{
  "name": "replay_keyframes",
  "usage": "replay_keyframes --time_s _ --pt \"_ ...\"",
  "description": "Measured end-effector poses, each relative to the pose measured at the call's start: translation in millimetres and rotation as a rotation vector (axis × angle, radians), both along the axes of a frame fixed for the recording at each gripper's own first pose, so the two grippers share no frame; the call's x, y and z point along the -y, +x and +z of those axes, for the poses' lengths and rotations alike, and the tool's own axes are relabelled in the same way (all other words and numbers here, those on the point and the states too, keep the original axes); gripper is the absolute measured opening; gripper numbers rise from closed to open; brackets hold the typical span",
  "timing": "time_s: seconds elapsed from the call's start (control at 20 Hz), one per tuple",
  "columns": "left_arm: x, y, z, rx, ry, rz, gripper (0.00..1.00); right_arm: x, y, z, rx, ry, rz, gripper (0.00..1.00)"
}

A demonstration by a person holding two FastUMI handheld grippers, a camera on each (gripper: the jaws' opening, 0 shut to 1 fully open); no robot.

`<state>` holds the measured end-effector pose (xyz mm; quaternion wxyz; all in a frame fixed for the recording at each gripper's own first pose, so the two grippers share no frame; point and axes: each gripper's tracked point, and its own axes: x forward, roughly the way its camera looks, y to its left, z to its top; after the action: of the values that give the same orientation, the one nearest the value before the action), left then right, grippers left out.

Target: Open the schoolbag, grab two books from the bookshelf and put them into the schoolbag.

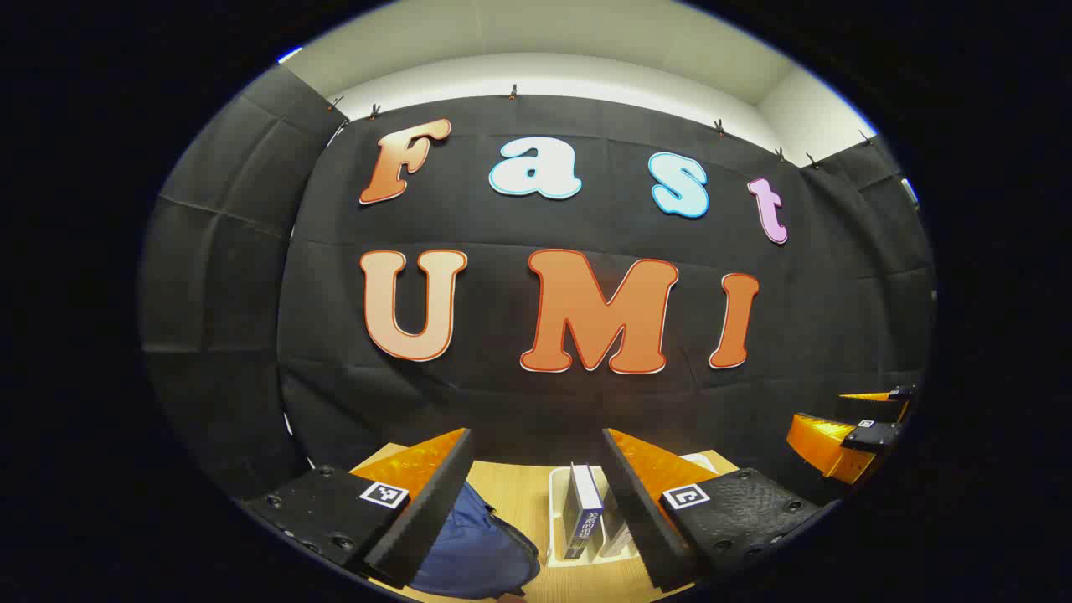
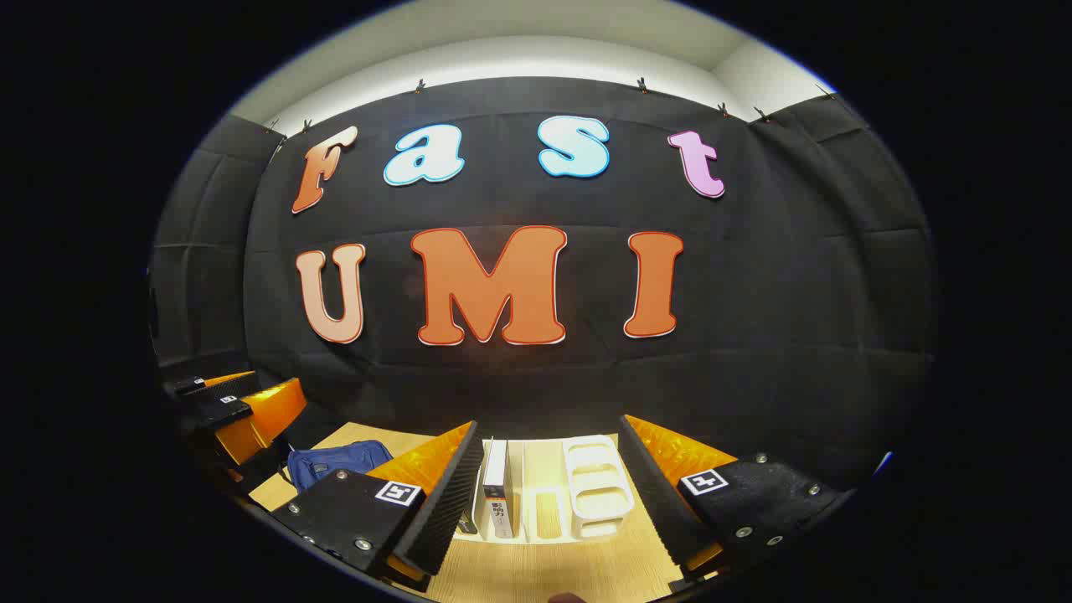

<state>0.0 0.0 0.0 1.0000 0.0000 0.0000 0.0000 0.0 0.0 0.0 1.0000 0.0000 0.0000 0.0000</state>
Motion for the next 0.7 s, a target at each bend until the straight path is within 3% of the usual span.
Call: replay_keyframes --time_s 0.05,0.7 --pt "2.4 2.5 0.1 -0.002 -0.002 -0.005 0.94 -0.5 0.7 0.2 -0.002 0.0 0.004 1.0" --pt "9.8 3.0 3.2 0.004 0.007 -0.014 0.94 0.8 0.8 8.6 0.013 -0.017 0.022 0.97"
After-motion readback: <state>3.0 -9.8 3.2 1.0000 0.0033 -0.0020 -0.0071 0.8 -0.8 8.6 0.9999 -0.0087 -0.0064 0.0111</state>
